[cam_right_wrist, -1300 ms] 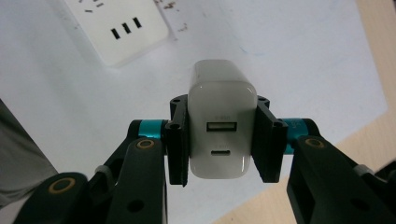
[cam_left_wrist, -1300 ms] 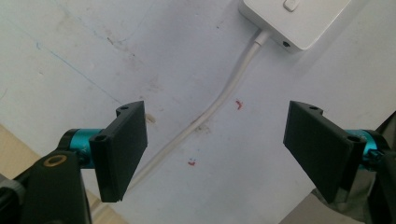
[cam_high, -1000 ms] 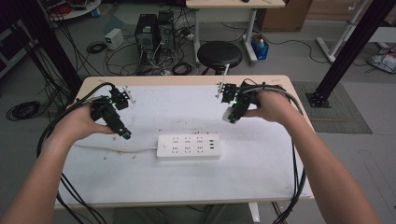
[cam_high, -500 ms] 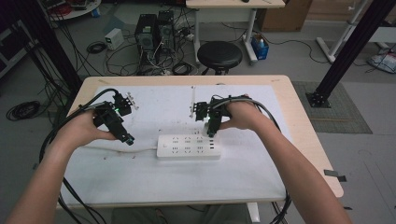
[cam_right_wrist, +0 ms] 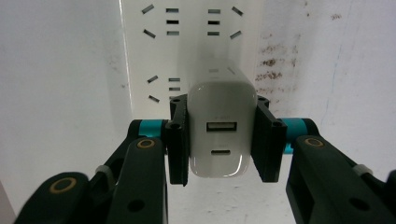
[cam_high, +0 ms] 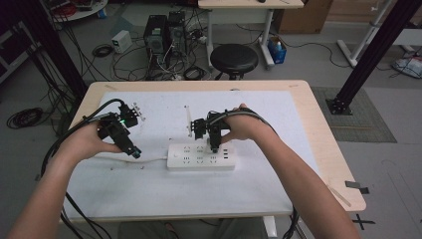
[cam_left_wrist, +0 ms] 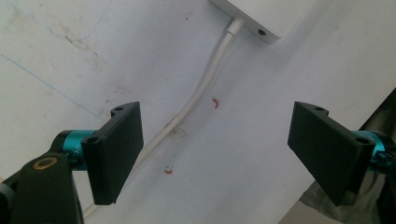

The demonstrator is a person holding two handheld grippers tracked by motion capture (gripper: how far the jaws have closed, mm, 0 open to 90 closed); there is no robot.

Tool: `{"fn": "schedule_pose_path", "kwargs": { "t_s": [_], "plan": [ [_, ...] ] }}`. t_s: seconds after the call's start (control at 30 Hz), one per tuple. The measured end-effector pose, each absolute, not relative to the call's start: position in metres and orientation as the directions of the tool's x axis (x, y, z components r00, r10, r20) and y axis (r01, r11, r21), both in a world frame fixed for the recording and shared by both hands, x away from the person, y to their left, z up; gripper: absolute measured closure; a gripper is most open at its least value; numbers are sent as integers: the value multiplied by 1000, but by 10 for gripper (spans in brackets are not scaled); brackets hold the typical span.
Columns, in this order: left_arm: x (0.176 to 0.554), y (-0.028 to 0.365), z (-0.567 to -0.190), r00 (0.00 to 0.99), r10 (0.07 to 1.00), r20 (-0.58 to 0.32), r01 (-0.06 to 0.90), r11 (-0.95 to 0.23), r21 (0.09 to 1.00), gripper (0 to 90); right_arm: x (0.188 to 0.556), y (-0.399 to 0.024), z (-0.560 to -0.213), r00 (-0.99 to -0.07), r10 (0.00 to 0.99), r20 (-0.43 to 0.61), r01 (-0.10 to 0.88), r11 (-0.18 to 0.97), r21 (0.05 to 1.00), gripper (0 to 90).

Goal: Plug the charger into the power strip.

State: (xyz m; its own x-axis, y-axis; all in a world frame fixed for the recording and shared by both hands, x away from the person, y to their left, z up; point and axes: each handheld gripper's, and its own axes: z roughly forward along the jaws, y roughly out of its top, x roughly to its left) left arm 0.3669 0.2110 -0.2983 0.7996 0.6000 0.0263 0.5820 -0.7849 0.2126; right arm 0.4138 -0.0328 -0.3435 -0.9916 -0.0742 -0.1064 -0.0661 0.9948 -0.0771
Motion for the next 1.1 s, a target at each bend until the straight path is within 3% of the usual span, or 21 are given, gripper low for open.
{"fn": "schedule_pose_path", "kwargs": {
  "t_s": [0.17,0.3,0.67,0.83,0.93,1.1],
  "plan": [
    [368,209,-301,806,592,23,575,-791,208,182,415,-31,-350,-991,-98,-96,-89,992,-93,630],
    [367,205,-307,812,584,11,570,-796,204,182,420,-40,-352,-996,-58,-71,-57,998,-20,632],
    [370,195,-303,823,567,10,553,-807,207,182,417,-46,-357,-995,-53,-87,-56,998,28,630],
    [373,190,-302,825,564,11,550,-809,207,182,410,-41,-361,-988,-76,-135,-78,997,8,629],
    [374,186,-303,829,559,6,545,-810,219,182,416,-50,-363,-994,-47,-99,-54,996,69,628],
    [377,184,-304,832,555,4,541,-813,214,182,419,-52,-365,-996,-46,-81,-53,995,87,625]
  ]
}}
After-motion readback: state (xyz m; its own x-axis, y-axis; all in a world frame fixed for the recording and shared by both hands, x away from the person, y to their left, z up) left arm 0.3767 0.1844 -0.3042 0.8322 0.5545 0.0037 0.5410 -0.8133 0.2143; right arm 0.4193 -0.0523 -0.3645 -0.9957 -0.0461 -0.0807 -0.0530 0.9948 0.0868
